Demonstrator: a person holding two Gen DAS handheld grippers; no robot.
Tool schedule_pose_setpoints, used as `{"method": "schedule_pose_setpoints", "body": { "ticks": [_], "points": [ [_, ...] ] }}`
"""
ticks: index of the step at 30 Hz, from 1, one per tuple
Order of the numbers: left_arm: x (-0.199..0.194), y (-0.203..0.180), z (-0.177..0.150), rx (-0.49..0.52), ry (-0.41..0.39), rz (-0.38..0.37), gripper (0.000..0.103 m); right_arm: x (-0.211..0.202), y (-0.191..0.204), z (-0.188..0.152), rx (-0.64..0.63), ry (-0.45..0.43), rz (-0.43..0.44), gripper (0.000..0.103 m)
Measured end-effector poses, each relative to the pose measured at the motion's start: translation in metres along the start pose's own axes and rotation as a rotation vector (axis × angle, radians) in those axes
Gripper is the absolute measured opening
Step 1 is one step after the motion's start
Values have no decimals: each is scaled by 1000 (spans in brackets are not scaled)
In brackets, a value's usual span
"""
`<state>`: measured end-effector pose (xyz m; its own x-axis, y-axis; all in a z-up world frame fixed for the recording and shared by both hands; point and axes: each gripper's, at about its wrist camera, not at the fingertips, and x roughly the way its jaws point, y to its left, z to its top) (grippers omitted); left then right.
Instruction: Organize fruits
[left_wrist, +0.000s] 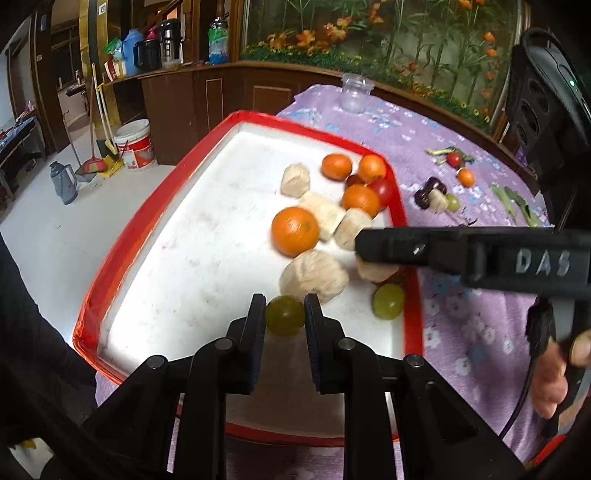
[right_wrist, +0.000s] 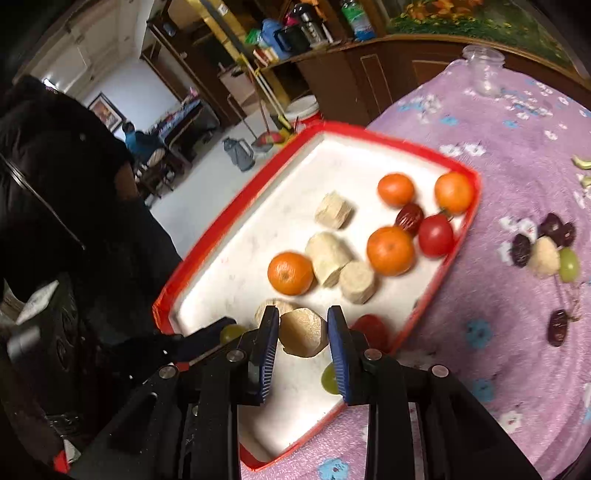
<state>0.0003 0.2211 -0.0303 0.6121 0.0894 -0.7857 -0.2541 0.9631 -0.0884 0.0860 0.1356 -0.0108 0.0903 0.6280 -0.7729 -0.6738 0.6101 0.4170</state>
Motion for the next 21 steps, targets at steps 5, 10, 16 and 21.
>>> {"method": "schedule_pose_setpoints", "body": {
  "ticks": [5, 10, 16, 21],
  "points": [
    [3, 3, -3, -4, 9, 10, 19, 10, -1, -2, -5, 11, -20, 26],
    [2, -1, -3, 13, 6, 48, 20, 2, -4, -7, -1, -6, -7, 32],
    [-11, -10, -6, 41, -39, 74, 71, -29, -3, -19, -7, -93, -10, 47],
    [-29, -16, -7, 35, -99, 67, 81, -61, -6, -36, -15, -167, -68, 57]
  ]
}}
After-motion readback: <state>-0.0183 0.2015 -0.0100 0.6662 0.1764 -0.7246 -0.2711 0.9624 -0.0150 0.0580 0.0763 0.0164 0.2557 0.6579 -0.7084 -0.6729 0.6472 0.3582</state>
